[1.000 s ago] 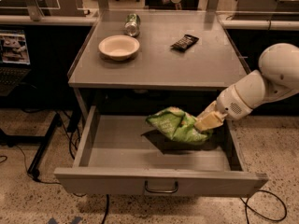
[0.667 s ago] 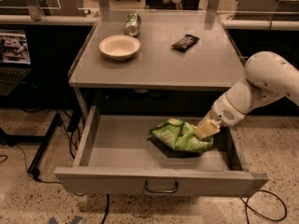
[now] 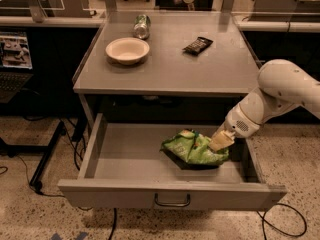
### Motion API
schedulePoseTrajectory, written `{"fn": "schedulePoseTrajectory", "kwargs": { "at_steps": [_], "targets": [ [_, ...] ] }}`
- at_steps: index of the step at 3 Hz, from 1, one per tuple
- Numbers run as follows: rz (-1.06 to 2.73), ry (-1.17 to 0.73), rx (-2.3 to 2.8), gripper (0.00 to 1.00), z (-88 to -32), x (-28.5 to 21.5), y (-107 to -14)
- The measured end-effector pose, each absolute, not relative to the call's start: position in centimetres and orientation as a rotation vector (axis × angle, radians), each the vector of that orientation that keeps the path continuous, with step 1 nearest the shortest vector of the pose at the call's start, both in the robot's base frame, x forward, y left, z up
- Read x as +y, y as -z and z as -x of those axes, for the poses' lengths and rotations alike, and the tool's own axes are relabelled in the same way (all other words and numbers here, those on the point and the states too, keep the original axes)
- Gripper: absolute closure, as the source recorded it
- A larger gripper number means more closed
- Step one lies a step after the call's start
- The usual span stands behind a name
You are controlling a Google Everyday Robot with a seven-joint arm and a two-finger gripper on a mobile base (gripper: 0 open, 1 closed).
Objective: Place green rice chip bag into top drawer
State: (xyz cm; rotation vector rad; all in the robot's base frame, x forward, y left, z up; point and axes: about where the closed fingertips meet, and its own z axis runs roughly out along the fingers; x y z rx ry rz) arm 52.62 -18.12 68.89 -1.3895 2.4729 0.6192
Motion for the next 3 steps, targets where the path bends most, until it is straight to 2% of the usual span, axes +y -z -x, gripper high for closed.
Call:
{"fn": "schedulePoseTrajectory", "kwargs": {
  "at_steps": [1,3],
  "targets": [
    [1.390,-0.619,2.473,0.50,-52.62,-18.12,-68.89],
    [1.390,-0.619,2.473,0.04,-52.62,-18.11,-68.88]
  ]
}}
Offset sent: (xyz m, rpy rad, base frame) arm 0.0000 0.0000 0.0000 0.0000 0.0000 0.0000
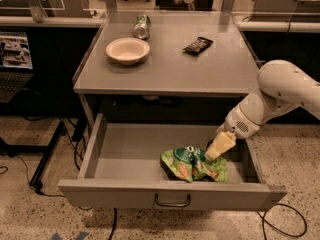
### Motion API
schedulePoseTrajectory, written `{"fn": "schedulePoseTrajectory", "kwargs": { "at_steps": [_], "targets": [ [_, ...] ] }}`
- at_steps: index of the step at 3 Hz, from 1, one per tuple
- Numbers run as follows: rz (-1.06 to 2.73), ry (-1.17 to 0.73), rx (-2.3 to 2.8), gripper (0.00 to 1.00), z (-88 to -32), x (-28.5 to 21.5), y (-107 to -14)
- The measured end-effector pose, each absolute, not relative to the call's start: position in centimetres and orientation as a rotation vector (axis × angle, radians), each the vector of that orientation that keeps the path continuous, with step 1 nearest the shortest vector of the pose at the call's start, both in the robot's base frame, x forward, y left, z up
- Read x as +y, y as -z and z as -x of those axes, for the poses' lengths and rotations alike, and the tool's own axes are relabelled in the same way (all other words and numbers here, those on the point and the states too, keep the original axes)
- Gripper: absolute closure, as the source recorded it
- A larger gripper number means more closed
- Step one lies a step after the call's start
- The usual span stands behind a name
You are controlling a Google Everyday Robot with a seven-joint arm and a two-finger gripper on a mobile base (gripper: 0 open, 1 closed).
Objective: Place green rice chip bag into top drawer
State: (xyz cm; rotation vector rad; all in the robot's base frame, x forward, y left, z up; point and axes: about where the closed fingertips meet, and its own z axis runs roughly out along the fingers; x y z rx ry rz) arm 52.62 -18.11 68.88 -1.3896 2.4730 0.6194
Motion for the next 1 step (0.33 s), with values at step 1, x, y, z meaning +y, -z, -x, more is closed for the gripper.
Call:
{"fn": "schedulePoseTrajectory", "kwargs": {
  "at_steps": [1],
  "targets": [
    [1.390,-0.619,2.473,0.00,-52.62,-18.11,-68.88]
  ]
}}
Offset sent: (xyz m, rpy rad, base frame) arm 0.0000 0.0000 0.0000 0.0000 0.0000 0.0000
